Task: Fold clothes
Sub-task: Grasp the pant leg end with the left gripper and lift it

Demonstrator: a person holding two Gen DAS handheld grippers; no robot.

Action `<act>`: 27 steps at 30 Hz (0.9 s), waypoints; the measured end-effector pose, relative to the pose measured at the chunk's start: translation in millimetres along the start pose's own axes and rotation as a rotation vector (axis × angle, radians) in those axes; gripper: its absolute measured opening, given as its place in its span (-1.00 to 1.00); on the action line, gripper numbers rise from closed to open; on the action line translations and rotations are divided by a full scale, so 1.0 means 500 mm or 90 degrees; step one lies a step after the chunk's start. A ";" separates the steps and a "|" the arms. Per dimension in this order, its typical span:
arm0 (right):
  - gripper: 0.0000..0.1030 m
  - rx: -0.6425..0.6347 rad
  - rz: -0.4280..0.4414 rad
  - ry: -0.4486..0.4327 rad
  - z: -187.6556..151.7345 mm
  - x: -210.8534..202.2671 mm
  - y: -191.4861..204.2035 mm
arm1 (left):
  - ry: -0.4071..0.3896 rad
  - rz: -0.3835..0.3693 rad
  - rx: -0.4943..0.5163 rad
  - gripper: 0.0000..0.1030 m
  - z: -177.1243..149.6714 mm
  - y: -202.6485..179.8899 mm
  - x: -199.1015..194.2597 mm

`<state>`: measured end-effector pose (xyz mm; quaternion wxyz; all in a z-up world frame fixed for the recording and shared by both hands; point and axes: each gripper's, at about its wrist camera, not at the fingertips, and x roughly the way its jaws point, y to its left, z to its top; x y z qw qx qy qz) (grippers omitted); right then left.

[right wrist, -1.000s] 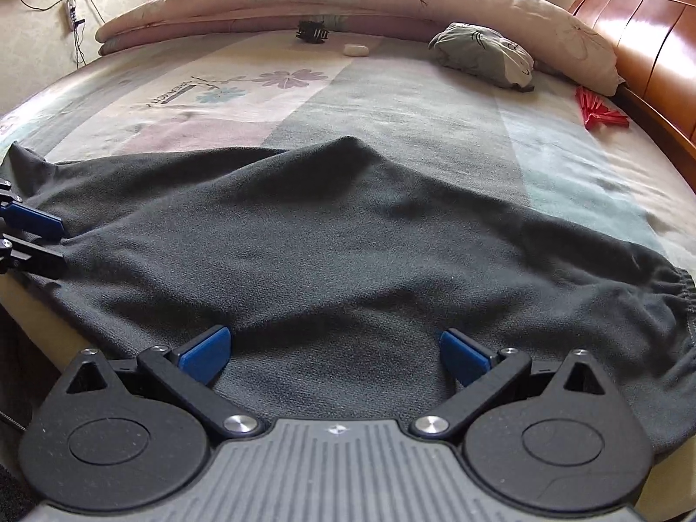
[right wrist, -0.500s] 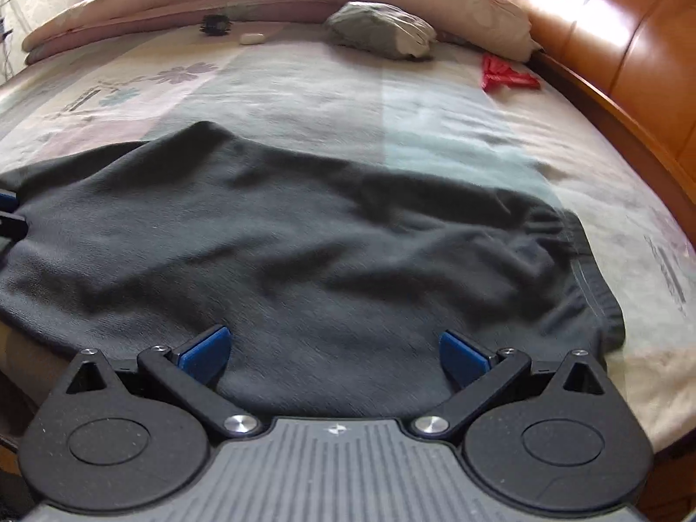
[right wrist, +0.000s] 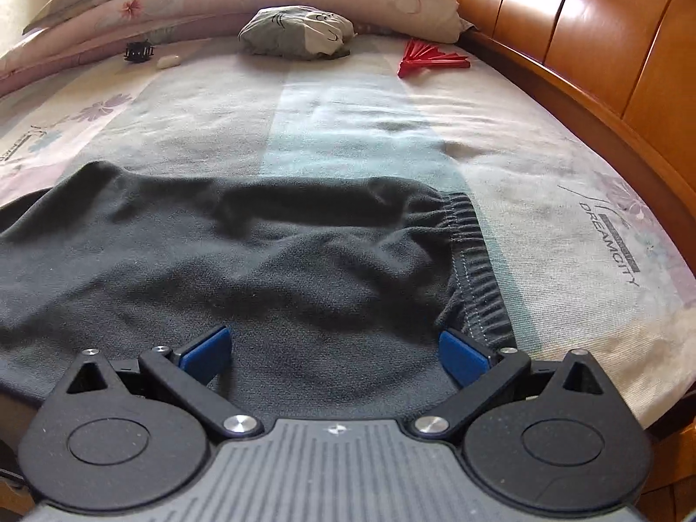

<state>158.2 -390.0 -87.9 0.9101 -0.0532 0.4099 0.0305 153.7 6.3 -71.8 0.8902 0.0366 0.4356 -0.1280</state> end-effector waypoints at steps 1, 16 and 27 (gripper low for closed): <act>1.00 -0.002 -0.001 -0.011 0.006 -0.008 0.008 | -0.002 -0.002 -0.003 0.16 0.002 0.003 -0.004; 1.00 0.021 0.031 -0.024 0.010 0.024 0.126 | -0.045 -0.074 0.023 0.14 0.006 -0.036 0.009; 1.00 0.053 0.105 -0.028 -0.028 -0.038 0.133 | -0.038 -0.094 0.115 0.11 0.025 -0.106 -0.008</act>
